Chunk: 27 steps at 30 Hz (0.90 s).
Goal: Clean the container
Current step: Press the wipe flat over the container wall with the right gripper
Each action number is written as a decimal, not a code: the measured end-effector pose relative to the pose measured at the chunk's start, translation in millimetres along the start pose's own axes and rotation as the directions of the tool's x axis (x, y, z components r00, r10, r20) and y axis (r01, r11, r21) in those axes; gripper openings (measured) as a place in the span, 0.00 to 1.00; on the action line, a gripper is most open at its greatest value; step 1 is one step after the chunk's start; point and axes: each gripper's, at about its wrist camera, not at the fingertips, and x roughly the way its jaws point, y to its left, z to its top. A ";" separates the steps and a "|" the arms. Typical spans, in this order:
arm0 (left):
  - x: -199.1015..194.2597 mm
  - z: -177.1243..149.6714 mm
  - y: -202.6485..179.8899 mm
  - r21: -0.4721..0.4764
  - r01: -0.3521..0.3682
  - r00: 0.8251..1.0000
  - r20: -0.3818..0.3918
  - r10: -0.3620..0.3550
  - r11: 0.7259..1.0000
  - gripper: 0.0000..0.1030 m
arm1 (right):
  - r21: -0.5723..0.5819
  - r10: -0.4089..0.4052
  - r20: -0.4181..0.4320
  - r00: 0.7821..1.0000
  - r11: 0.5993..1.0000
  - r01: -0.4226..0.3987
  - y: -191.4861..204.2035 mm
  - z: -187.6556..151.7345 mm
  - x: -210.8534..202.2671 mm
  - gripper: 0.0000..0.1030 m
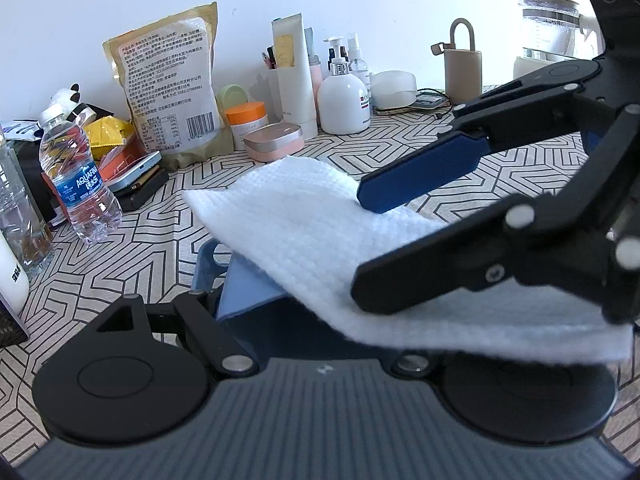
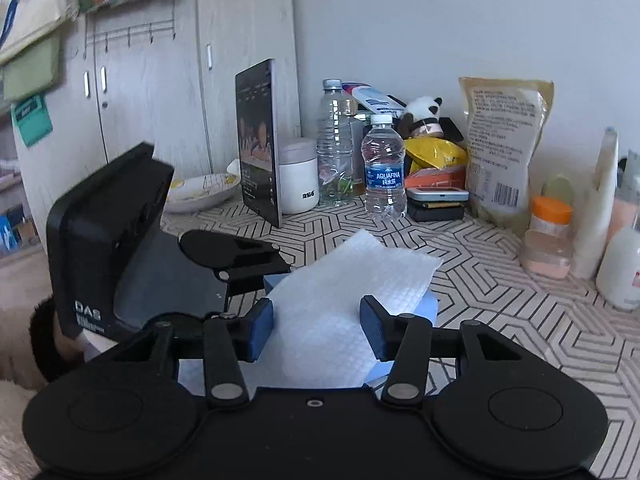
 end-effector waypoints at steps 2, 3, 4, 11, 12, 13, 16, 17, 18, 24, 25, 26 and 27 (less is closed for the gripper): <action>-0.1 0.1 0.0 0.000 0.000 1.000 0.000 0.000 1.000 0.77 | 0.007 0.006 0.000 1.000 1.000 -0.006 -0.9 0.0 -0.3 0.54; 0.0 0.2 0.1 0.000 0.000 1.000 0.000 0.000 1.000 0.77 | 0.011 0.009 0.001 1.000 1.000 -0.009 -1.3 -0.1 -0.4 0.54; 0.0 0.2 -0.8 -0.001 0.000 1.000 0.000 0.000 1.000 0.77 | 0.014 0.012 0.001 1.000 1.000 -0.012 -1.7 -0.1 -0.5 0.54; -1.3 -0.1 -1.3 -0.006 0.000 1.000 -0.001 0.000 1.000 0.77 | 0.039 0.033 0.002 0.999 0.999 -0.033 -4.8 -0.2 -1.4 0.54; -1.4 0.0 -1.9 -0.006 0.000 1.000 -0.001 0.000 1.000 0.77 | 0.042 0.036 0.003 0.999 0.998 -0.036 -5.2 -0.3 -1.5 0.54; -1.5 0.1 -2.7 -0.005 -0.001 1.000 -0.001 0.000 1.000 0.77 | 0.046 0.039 0.003 0.999 0.998 -0.039 -5.7 -0.3 -1.7 0.54; -0.4 0.0 -1.1 -0.004 0.001 1.000 0.000 -0.001 1.000 0.77 | 0.056 0.047 0.004 0.999 0.997 -0.048 -7.0 -0.3 -2.0 0.54; -0.2 0.0 -1.1 -0.004 0.001 1.000 0.000 -0.001 1.000 0.77 | 0.060 0.050 0.004 0.999 0.997 -0.051 -7.4 -0.4 -2.2 0.54; -0.1 0.0 -0.9 -0.004 0.002 1.000 0.000 -0.002 1.000 0.77 | 0.064 0.053 0.005 0.999 0.997 -0.054 -7.8 -0.4 -2.3 0.54; 0.6 0.1 -0.6 -0.007 0.003 1.000 0.000 -0.003 1.000 0.77 | 0.085 0.071 0.007 0.997 0.994 -0.071 -10.4 -0.5 -3.1 0.54; 0.4 0.1 0.5 -0.008 0.003 1.000 0.000 -0.003 1.000 0.77 | 0.088 0.074 0.007 0.997 0.993 -0.074 -10.9 -0.5 -3.2 0.54; 0.2 0.2 1.6 -0.008 0.003 1.000 0.000 -0.003 1.000 0.77 | 0.092 0.077 0.008 0.997 0.993 -0.077 -11.3 -0.6 -3.3 0.54; 0.3 0.2 2.0 -0.008 0.004 1.000 0.001 -0.004 1.000 0.77 | 0.095 0.080 0.008 0.997 0.992 -0.080 -11.8 -0.6 -3.5 0.54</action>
